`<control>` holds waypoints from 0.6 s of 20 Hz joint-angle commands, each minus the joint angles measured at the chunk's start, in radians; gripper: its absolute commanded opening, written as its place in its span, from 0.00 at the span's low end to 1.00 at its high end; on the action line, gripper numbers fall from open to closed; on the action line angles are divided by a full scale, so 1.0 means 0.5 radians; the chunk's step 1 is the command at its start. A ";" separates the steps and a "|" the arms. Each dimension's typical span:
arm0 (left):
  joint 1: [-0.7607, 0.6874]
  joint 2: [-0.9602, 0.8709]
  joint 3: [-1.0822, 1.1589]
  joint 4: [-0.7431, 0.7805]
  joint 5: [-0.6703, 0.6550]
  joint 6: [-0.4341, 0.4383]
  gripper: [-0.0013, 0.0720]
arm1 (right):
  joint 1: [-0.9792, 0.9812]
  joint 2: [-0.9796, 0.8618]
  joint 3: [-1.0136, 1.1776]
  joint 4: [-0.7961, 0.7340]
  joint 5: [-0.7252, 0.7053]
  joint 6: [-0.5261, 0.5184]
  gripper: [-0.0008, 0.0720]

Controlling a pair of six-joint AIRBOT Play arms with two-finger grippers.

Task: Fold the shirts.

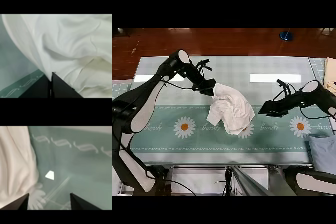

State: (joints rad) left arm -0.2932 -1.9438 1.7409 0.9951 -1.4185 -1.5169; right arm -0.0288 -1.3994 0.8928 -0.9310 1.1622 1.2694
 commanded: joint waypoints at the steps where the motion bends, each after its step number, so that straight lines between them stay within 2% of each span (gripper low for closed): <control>1: 0.005 0.023 0.002 0.002 -0.001 0.036 0.07 | 0.134 -0.060 -0.024 0.094 -0.249 0.040 0.79; 5: 0.030 0.027 0.002 0.002 -0.015 0.064 0.07 | 0.275 -0.170 -0.024 0.175 -0.306 0.048 0.76; 6: 0.039 0.030 0.002 0.002 -0.018 0.064 0.07 | 0.316 -0.179 -0.024 0.200 -0.358 0.048 0.71; 7: 0.050 0.033 0.002 0.001 -0.018 0.064 0.07 | 0.355 -0.181 -0.024 0.232 -0.417 0.048 0.71; 8: 0.054 0.035 0.002 0.002 -0.024 0.064 0.07 | 0.387 -0.184 -0.024 0.262 -0.463 0.054 0.63; 9: 0.060 0.036 0.002 0.001 -0.027 0.065 0.07 | 0.412 -0.191 -0.024 0.282 -0.500 0.064 0.44; 10: 0.063 0.037 0.002 0.002 -0.030 0.078 0.07 | 0.426 -0.191 -0.024 0.289 -0.522 0.069 0.13; 11: 0.066 0.046 0.002 0.002 -0.029 0.104 0.07 | 0.425 -0.188 -0.021 0.321 -0.516 0.076 0.05; 12: 0.072 0.063 0.011 0.003 -0.029 0.132 0.07 | 0.421 -0.173 -0.008 0.360 -0.480 0.051 0.04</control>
State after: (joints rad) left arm -0.2642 -1.9236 1.7416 0.9977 -1.4315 -1.4769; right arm 0.1631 -1.4876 0.8829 -0.8021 0.9394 1.2995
